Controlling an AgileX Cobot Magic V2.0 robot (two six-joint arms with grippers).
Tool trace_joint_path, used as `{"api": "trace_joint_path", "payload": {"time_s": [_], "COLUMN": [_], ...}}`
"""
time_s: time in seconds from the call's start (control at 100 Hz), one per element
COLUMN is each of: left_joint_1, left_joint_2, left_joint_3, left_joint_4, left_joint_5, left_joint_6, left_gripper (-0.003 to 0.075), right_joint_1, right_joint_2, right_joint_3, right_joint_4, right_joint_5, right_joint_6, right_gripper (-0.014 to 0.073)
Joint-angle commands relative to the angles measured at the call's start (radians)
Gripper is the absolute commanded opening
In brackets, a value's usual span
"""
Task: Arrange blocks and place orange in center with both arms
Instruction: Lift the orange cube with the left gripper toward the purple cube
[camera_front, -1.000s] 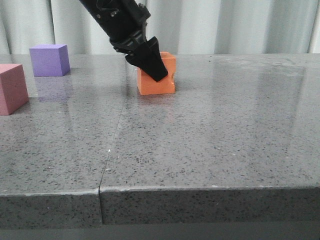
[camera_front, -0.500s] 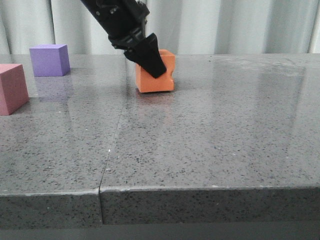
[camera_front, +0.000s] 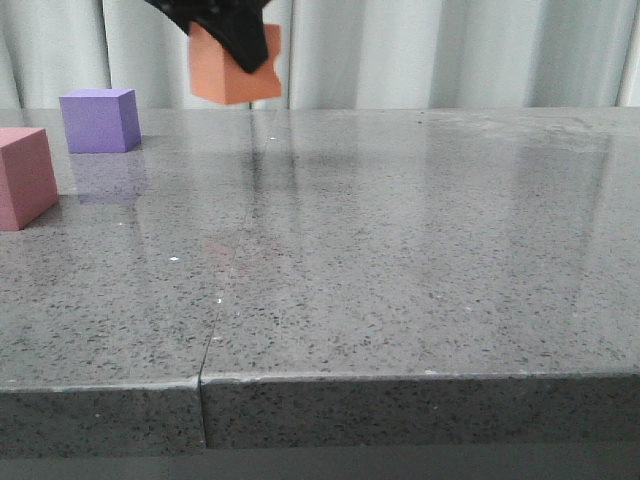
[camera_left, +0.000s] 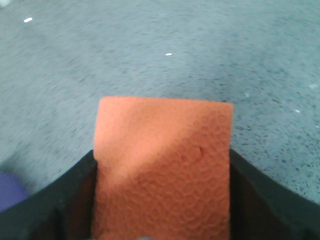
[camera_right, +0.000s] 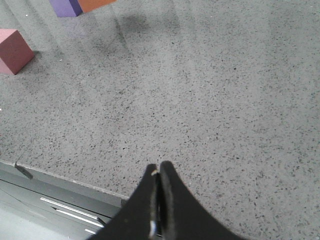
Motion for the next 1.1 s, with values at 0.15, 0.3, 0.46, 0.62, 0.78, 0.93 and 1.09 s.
{"api": "trace_joint_path", "payload": {"time_s": [0.15, 0.3, 0.46, 0.62, 0.78, 0.93, 1.09], "left_joint_1": [0.05, 0.109, 0.159, 0.182, 0.205, 0.212, 0.214], "left_joint_2": [-0.115, -0.125, -0.127, -0.127, -0.127, -0.127, -0.125], "left_joint_3": [-0.032, -0.023, -0.014, 0.025, 0.092, 0.146, 0.187], "left_joint_4": [0.055, 0.087, 0.19, 0.286, 0.321, 0.323, 0.323], "left_joint_5": [0.015, 0.051, 0.106, 0.12, 0.113, 0.062, 0.009], "left_joint_6": [-0.304, -0.422, -0.516, -0.588, -0.662, -0.666, -0.684], "left_gripper": [0.0262, 0.0262, 0.0262, 0.0262, 0.0262, 0.0262, 0.0262], "right_joint_1": [-0.002, -0.002, -0.002, -0.002, -0.002, -0.002, -0.002], "right_joint_2": [0.008, 0.008, 0.008, 0.008, 0.008, 0.008, 0.008], "right_joint_3": [-0.023, -0.023, -0.023, -0.023, -0.023, -0.023, -0.023], "right_joint_4": [-0.009, -0.009, -0.009, -0.009, -0.009, -0.009, -0.009], "right_joint_5": [-0.072, -0.072, -0.072, -0.072, -0.072, -0.072, -0.072], "right_joint_6": [-0.011, -0.011, -0.011, -0.011, -0.011, -0.011, -0.011], "right_gripper": [-0.0069, -0.0069, -0.0069, -0.0069, -0.0069, -0.0069, -0.0069]}}
